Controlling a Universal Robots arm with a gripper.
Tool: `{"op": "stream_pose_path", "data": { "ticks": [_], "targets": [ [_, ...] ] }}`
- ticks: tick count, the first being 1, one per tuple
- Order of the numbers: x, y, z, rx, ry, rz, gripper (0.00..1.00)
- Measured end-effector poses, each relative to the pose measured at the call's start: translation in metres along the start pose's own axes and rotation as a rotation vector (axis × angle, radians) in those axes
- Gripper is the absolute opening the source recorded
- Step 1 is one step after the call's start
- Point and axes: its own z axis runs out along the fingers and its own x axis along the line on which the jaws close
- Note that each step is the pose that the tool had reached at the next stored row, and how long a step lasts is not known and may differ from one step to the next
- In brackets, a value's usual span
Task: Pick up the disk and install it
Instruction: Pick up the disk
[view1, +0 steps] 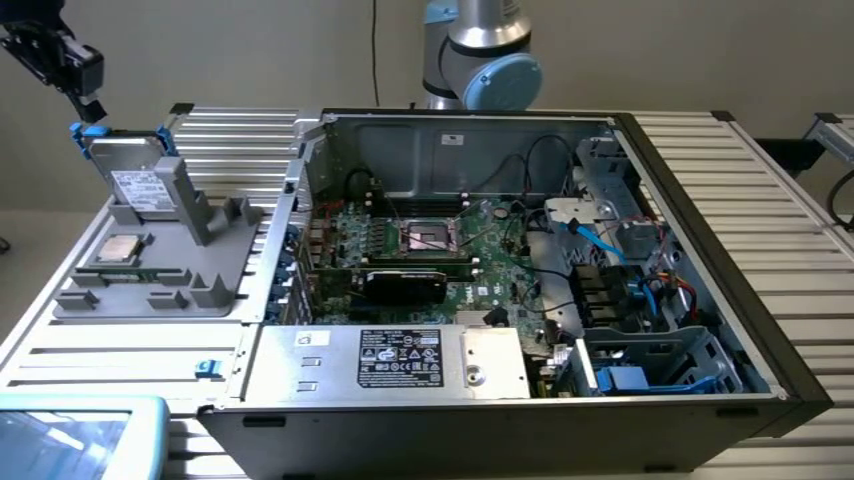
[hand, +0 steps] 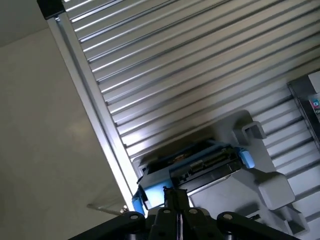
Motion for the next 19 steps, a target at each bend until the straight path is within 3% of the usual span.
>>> {"op": "stream_pose_path", "data": {
  "ticks": [19],
  "targets": [
    [0.0,0.0,0.0001,0.0008,-0.0146,0.317,0.11]
  ]
}}
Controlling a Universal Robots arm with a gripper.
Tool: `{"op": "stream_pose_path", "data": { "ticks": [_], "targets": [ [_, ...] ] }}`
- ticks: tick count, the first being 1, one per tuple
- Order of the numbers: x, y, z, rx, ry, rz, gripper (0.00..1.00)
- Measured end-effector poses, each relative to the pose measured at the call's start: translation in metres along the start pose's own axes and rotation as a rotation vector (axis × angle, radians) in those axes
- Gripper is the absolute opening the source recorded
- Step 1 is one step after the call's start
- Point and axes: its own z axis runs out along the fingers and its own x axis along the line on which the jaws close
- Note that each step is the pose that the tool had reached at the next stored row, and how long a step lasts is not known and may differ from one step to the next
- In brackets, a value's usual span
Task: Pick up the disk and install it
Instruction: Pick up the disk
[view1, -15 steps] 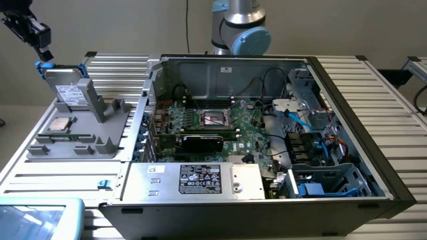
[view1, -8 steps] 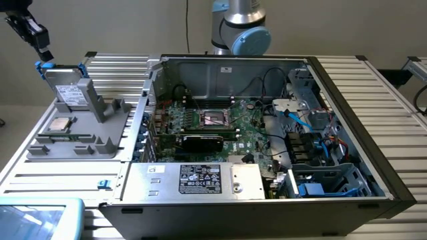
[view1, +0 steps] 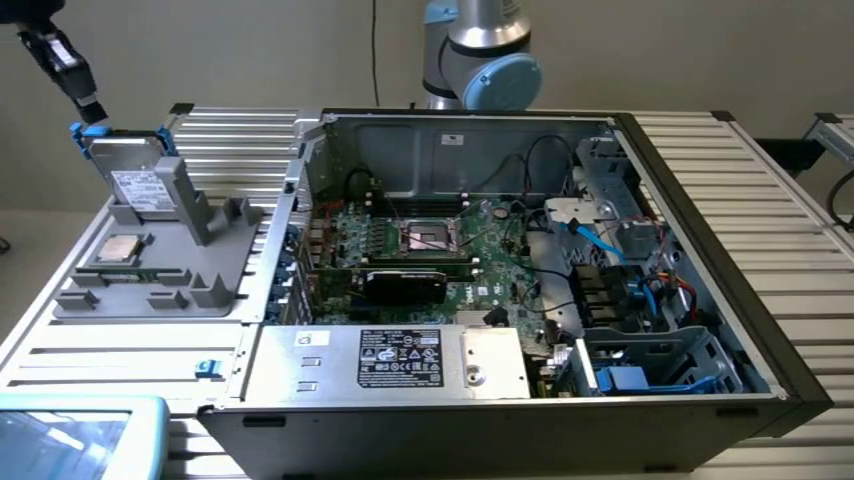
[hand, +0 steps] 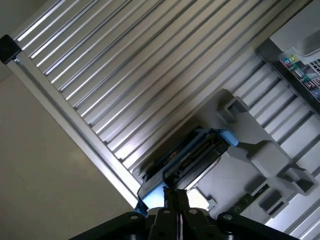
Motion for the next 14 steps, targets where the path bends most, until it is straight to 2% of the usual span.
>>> {"op": "stream_pose_path", "data": {
  "ticks": [14],
  "targets": [
    [0.0,0.0,0.0002,0.0007,-0.0109,0.236,0.11]
  ]
}}
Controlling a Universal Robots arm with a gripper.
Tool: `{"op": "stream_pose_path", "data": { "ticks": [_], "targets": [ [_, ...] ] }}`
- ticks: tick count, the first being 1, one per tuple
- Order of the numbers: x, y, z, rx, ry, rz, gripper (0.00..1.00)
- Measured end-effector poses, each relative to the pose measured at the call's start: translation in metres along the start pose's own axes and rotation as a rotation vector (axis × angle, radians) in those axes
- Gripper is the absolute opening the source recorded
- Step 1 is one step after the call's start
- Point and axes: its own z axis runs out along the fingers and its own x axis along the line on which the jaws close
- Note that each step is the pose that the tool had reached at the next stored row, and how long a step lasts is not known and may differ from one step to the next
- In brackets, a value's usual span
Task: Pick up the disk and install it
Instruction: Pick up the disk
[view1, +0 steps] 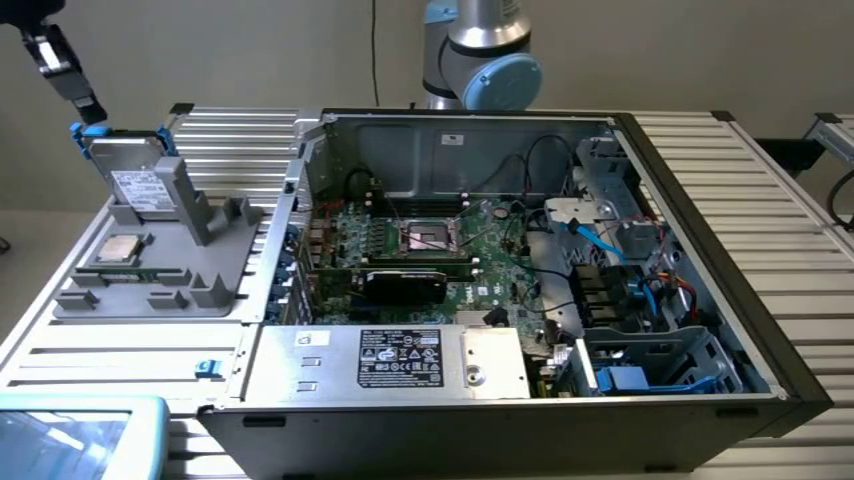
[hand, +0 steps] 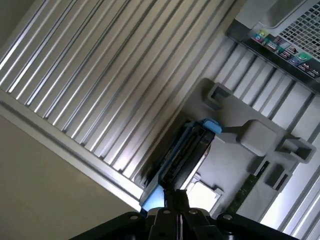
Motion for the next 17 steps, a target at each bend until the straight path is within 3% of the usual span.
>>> {"op": "stream_pose_path", "data": {
  "ticks": [17],
  "targets": [
    [0.0,0.0,0.0009,0.0008,-0.0136,0.294,0.11]
  ]
}}
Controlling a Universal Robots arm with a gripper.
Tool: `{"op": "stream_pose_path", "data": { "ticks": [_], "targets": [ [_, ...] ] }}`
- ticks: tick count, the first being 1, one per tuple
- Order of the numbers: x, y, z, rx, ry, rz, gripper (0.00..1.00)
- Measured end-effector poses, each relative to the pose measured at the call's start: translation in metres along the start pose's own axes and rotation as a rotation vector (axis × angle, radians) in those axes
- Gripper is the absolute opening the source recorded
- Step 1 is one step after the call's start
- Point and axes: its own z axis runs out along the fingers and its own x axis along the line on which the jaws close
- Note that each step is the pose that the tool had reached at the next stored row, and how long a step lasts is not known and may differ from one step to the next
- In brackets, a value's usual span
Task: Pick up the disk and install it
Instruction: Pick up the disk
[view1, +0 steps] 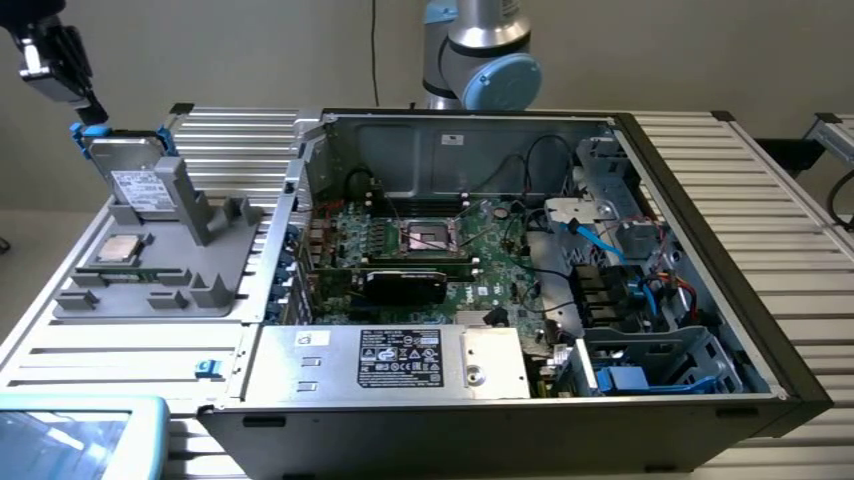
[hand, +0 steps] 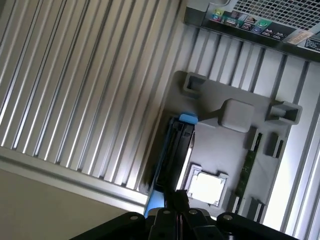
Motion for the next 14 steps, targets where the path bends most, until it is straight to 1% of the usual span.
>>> {"op": "stream_pose_path", "data": {
  "ticks": [3,6,14],
  "targets": [
    [0.0,0.0,0.0003,0.0001,-0.0023,0.049,0.11],
    [0.0,-0.0001,0.0005,0.0001,-0.003,0.062,0.11],
    [0.0,-0.0001,0.0011,-0.0003,-0.0057,0.186,0.11]
  ]
}}
